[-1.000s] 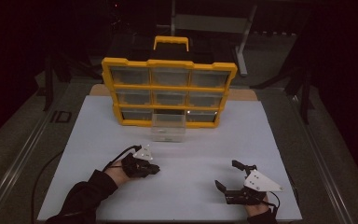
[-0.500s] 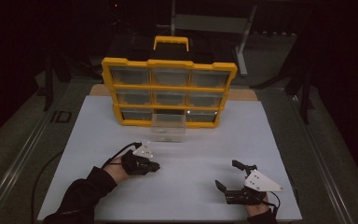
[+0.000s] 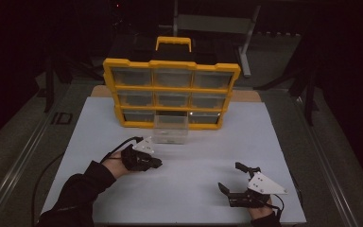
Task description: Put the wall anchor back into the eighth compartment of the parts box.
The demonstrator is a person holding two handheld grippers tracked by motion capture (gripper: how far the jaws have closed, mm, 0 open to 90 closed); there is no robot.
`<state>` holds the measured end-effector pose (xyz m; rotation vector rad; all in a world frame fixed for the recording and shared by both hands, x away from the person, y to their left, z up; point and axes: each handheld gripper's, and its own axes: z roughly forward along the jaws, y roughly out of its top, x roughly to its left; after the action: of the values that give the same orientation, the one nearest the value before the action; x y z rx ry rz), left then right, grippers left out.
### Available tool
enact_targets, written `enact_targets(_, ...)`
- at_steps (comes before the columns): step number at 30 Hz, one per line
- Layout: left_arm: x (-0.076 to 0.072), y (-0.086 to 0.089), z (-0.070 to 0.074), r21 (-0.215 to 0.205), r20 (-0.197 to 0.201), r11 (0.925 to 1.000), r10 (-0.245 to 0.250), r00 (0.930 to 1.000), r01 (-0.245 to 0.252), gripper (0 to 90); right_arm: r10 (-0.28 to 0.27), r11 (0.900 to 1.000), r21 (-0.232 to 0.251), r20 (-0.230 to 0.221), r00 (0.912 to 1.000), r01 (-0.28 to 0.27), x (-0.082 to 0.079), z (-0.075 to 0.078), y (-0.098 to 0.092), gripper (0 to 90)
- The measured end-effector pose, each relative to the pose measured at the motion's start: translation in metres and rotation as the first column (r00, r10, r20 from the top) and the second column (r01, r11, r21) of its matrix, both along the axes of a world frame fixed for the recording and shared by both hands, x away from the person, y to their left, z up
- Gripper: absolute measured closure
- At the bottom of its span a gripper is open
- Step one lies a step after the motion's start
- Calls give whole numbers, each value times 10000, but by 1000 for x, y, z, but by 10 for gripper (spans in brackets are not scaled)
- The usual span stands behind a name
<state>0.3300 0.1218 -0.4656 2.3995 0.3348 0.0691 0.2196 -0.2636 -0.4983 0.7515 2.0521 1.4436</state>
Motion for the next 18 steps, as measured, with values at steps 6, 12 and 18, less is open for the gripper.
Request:
enact_targets(6, 4, -1, 14, -39, 94, 9996, -293, 9995, 293, 839, -2, 10000, -4, -6, 10000, 2, 0, 0, 0, 84)
enact_targets(12, 10, -3, 30, -127, 206, 9989, -458, 9987, 460, 838, -15, 10000, 33, -1, 10000, 15, 0, 0, 0, 83)
enact_targets(18, 15, -4, 41, -159, 305, 9981, -588, 9978, 593, 839, -12, 10000, 33, 18, 10000, 12, 0, 0, -1, 83)
